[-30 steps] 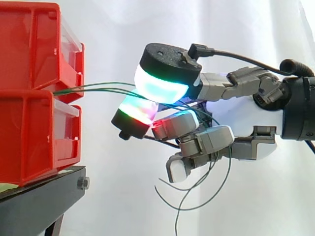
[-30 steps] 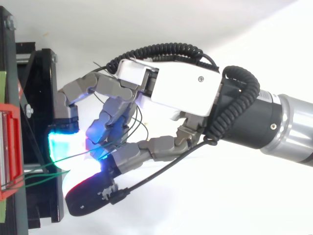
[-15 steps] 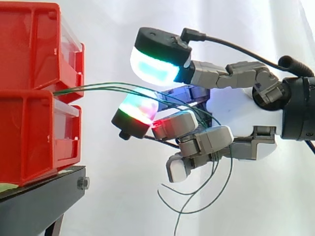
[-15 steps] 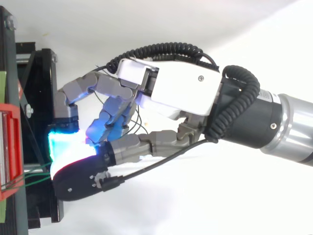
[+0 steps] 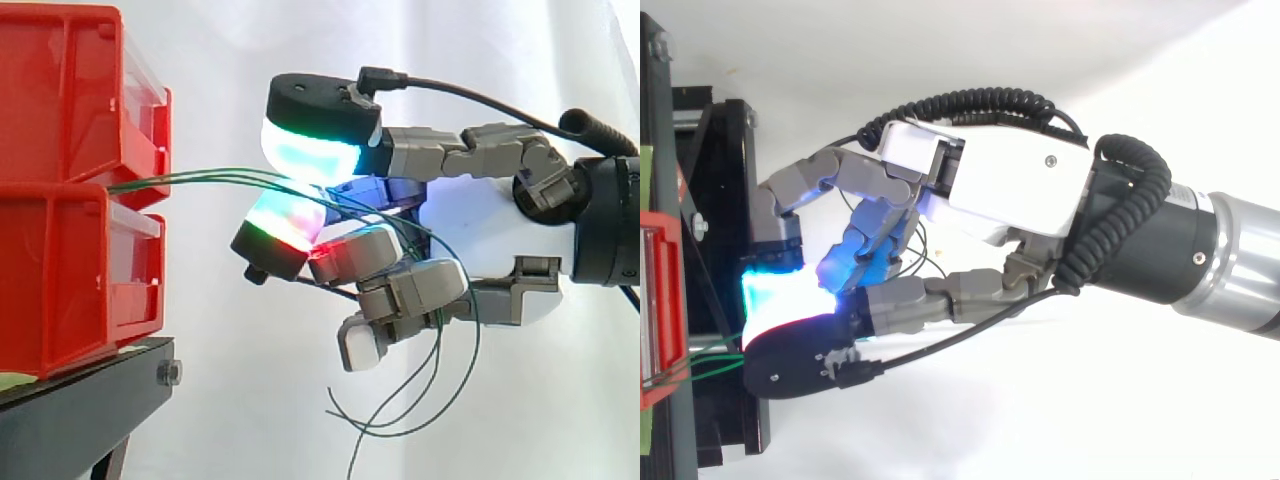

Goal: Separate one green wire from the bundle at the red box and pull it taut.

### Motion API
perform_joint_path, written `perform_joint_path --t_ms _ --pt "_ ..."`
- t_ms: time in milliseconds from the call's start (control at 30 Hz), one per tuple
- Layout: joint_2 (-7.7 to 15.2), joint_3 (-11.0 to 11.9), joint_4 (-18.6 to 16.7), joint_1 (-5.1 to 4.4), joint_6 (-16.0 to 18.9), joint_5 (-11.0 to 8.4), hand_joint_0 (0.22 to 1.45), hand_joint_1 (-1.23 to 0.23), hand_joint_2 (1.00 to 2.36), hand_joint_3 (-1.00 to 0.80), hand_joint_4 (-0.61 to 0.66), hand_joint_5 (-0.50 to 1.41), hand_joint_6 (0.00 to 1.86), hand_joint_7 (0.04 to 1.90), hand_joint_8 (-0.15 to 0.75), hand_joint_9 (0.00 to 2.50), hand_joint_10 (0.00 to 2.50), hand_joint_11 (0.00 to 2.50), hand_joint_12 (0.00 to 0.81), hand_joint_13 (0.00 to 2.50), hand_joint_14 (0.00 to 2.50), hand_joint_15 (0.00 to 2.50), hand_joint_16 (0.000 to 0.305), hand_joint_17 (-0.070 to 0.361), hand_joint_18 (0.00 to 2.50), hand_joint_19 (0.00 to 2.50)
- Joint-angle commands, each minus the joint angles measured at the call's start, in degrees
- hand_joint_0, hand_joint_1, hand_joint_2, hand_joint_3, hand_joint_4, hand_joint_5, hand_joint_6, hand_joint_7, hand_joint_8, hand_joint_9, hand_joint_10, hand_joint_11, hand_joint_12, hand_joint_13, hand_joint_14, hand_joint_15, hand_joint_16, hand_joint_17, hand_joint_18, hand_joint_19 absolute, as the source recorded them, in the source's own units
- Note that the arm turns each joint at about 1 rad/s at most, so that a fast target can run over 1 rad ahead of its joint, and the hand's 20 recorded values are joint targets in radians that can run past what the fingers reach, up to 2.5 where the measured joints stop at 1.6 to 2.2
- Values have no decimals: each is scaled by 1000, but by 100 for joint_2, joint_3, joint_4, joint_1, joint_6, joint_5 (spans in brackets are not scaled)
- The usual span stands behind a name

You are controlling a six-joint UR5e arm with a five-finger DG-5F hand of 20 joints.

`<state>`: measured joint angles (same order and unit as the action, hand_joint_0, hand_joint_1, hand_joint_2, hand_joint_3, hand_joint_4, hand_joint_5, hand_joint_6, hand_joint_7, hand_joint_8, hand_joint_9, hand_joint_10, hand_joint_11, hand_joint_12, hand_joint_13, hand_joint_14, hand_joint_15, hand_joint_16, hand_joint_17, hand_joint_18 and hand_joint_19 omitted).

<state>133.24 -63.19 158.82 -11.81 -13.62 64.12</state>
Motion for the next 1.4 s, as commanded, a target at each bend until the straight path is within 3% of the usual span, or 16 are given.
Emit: perform_joint_path --t_ms 0,400,667,733,833,1067,1367 --pt "0 0 0 3 0 -5 582 -698 1026 -101 109 -157 881 1221 317 1229 7 1554 364 1482 0 1639 54 121 1008 635" --pt "0 9 -9 3 -9 4 594 -726 1027 -81 65 -153 878 1247 311 1182 12 1453 406 1180 19 1285 52 118 964 613" --pt "0 0 0 3 -9 -5 604 -744 1028 -49 49 -154 883 1283 309 1123 14 1345 402 906 24 831 53 120 894 545" --pt "9 -9 0 12 0 -14 603 -746 1027 -44 41 -152 887 1267 297 1039 18 1185 370 715 18 527 51 116 812 492" --pt "0 -62 18 20 9 -14 603 -748 1026 -47 36 -151 887 1264 280 978 19 871 336 579 11 309 49 110 723 407" --pt "0 -62 18 64 35 -5 602 -758 1024 -61 11 -147 878 1271 247 730 9 336 311 377 2 59 46 105 524 215" --pt "0 -70 387 91 35 -5 599 -761 1024 -71 21 -148 871 1289 241 638 7 240 313 305 0 18 47 106 431 157"
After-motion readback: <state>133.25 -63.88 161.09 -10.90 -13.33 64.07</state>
